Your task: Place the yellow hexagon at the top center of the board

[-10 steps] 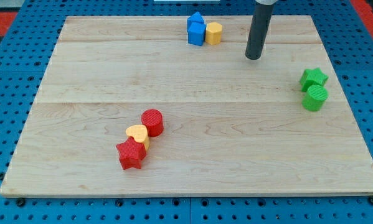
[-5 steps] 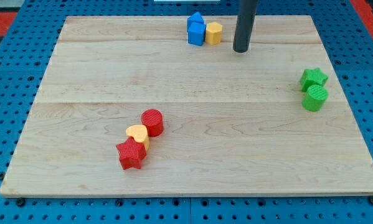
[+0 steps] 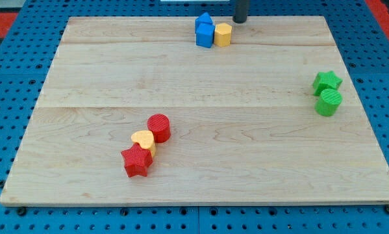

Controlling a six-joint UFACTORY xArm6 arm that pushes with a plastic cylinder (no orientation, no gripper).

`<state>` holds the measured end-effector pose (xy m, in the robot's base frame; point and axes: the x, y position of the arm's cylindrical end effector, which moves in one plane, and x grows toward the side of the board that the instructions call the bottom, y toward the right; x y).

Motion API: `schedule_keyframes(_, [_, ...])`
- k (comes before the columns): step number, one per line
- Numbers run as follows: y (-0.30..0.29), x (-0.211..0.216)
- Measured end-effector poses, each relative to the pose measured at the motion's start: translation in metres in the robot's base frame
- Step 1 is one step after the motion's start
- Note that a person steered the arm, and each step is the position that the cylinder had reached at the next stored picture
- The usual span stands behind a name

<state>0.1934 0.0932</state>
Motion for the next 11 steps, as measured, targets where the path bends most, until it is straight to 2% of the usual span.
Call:
schedule_keyframes(1, [-0.059, -0.001])
schedule_keyframes(2, [-0.099, 0.036])
schedule_keyframes(3, [-0.095, 0.083])
schedule_keyframes(4, [-0.071, 0.086])
schedule_keyframes(6, [-0.037, 0.052])
schedule_keyframes(7, [0.025, 0.062])
schedule_keyframes(9, [0.082, 0.044])
schedule_keyframes(11, [-0.076, 0.025])
